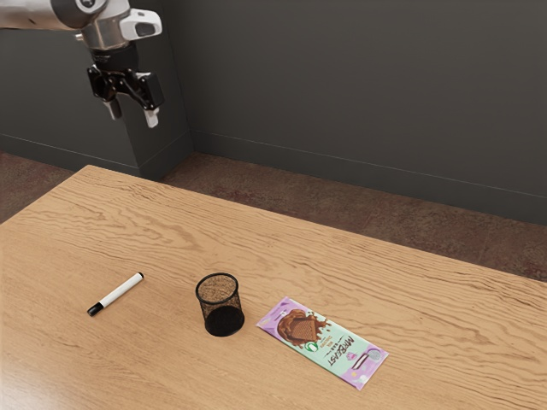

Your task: Put the marker into the pen holder.

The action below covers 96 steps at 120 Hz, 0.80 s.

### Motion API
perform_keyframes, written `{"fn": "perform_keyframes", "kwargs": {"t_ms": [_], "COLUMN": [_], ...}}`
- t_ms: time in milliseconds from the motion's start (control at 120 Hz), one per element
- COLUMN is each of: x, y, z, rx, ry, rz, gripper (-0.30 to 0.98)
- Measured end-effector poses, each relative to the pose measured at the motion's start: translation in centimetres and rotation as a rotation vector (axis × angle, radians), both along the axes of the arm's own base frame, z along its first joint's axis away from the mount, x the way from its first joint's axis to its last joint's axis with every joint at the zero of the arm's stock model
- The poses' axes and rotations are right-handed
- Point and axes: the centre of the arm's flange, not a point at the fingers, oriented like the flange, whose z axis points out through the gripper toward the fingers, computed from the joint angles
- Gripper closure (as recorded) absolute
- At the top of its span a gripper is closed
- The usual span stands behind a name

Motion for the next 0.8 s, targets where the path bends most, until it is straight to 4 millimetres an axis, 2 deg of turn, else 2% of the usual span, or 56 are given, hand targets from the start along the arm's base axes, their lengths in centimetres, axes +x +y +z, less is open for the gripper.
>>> {"fn": "perform_keyframes", "kwargs": {"t_ms": [142,192,233,333,467,533,600,633,733,800], "x": [0.0,0.5,1.4,3.9,7.3,7.8,6.5,5.0,-1.4,-5.0], "y": [0.0,-0.7,-1.7,-2.6,-2.3,-2.3,-1.6,-1.0,3.4,5.0], "z": [0.0,0.0,-0.9,-4.9,-13.4,-16.7,-18.8,-19.5,-22.1,-22.9], "rx": [0.001,0.004,0.007,0.019,0.038,0.040,0.033,0.024,-0.005,-0.012], "ry": [0.000,-0.006,-0.004,0.023,0.095,0.131,0.170,0.189,0.233,0.226], "rz": [-0.025,-0.043,-0.062,-0.081,-0.083,-0.087,-0.079,-0.071,-0.003,0.010], "gripper": [0.02,0.02,0.02,0.02,0.02,0.02,0.02,0.02,0.02,0.02]}}
